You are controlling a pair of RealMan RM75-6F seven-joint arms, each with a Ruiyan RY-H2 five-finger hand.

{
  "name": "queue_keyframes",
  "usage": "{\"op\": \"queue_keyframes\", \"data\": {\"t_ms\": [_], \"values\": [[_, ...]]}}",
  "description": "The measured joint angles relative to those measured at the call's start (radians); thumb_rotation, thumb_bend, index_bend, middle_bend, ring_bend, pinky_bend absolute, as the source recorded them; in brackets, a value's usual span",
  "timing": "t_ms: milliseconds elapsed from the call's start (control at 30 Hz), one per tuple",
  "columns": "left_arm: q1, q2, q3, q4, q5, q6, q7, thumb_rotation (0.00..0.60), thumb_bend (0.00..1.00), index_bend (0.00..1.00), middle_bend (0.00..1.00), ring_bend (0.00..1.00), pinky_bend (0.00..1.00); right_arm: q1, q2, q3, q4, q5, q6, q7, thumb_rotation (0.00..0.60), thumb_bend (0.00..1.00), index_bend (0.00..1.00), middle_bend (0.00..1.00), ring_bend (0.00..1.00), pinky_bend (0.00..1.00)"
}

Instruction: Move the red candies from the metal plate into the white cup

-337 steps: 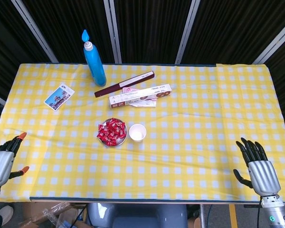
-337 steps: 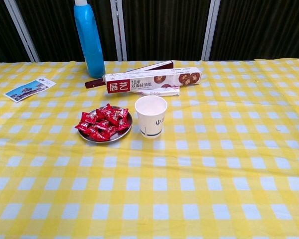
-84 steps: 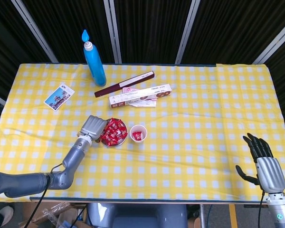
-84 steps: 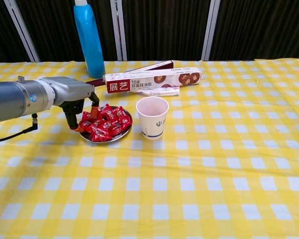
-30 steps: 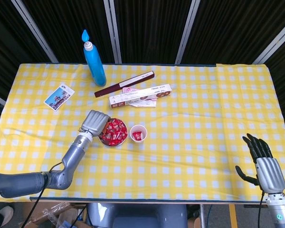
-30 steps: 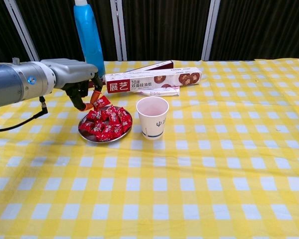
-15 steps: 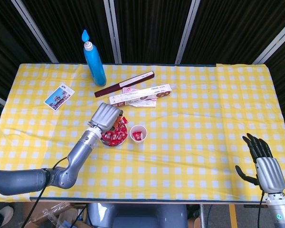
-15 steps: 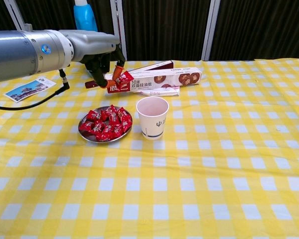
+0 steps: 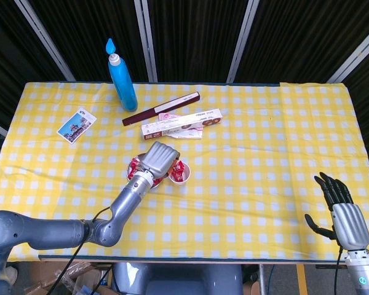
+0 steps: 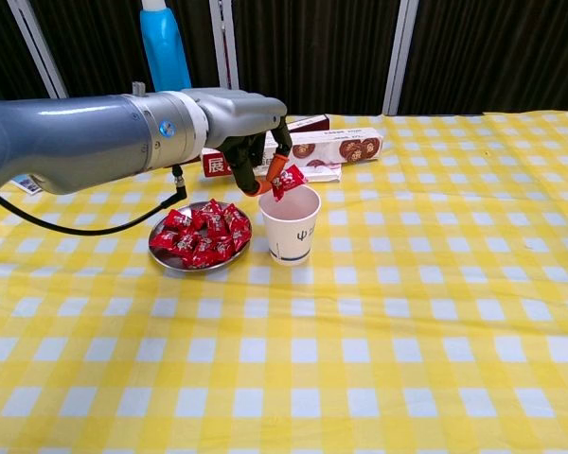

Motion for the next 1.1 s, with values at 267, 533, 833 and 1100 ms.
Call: {"op": "queue_keyframes", "data": {"t_ms": [267, 533, 833, 1100], "values": [[-0.023, -0.028, 0.008, 0.025, -0.039, -0.009, 0.024, 0.600, 0.35, 0.56, 0.97, 0.99, 1.00, -0.001, -0.001, -0.001, -0.001, 0.000, 0.001, -0.002, 0.600, 0.39, 0.00, 0.00, 0.00, 0.00], [-0.015, -0.027, 0.004, 0.018, -0.015, 0.008, -0.010, 0.600, 0.31, 0.50, 0.96, 0.99, 1.00, -0.002, -0.001, 0.000, -0.001, 0.001, 0.003, -0.005, 0.600, 0.39, 0.00, 0.00, 0.00, 0.00], [0.031, 0.039, 0.014, -0.029, 0.022, 0.036, -0.053, 0.600, 0.26, 0.49, 0.96, 0.99, 1.00, -0.003, -0.001, -0.001, 0.000, -0.001, 0.006, -0.005, 0.600, 0.39, 0.00, 0.00, 0.00, 0.00], [0.082, 0.117, 0.099, -0.053, 0.024, 0.001, -0.056, 0.600, 0.23, 0.48, 0.96, 0.99, 1.00, -0.003, -0.004, 0.000, 0.001, 0.002, 0.004, -0.013, 0.600, 0.39, 0.00, 0.00, 0.00, 0.00]]}}
